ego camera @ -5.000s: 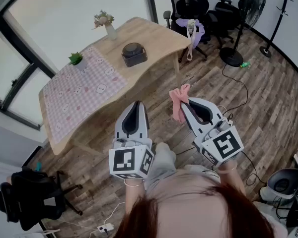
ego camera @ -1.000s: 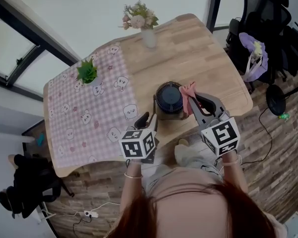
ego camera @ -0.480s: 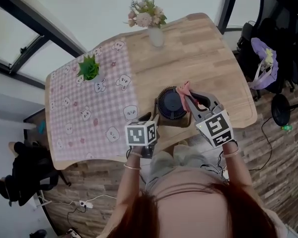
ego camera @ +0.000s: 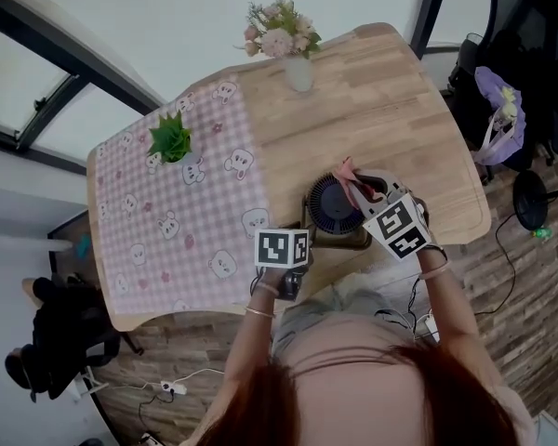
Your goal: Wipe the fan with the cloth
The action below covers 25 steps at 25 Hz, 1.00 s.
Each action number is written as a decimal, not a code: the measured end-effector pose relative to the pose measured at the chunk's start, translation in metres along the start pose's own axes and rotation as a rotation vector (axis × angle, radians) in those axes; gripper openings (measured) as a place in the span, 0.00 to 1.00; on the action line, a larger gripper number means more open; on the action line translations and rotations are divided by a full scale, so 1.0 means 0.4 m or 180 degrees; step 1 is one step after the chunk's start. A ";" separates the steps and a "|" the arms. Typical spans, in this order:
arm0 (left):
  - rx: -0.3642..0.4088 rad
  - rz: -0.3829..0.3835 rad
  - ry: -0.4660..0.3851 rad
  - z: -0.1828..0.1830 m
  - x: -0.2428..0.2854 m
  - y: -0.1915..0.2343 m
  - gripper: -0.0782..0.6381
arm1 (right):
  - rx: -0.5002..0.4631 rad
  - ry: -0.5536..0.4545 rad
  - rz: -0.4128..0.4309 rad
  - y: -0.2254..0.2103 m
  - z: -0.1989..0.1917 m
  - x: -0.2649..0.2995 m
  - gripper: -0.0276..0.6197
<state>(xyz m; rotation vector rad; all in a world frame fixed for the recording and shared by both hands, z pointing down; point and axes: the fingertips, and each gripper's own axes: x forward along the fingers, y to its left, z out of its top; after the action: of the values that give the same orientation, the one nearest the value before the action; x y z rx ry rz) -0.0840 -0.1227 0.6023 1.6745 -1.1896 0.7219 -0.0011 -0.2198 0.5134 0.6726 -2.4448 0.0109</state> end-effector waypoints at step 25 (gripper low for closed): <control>-0.0654 0.0284 -0.0032 0.010 0.053 0.057 0.18 | 0.0141 0.0557 0.0247 -0.014 -0.120 0.120 0.08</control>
<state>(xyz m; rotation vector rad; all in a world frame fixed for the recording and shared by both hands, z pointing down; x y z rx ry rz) -0.0978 -0.1369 0.6268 1.4644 -1.3066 0.6233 -0.0053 -0.2393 0.5787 0.5707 -2.3059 0.1490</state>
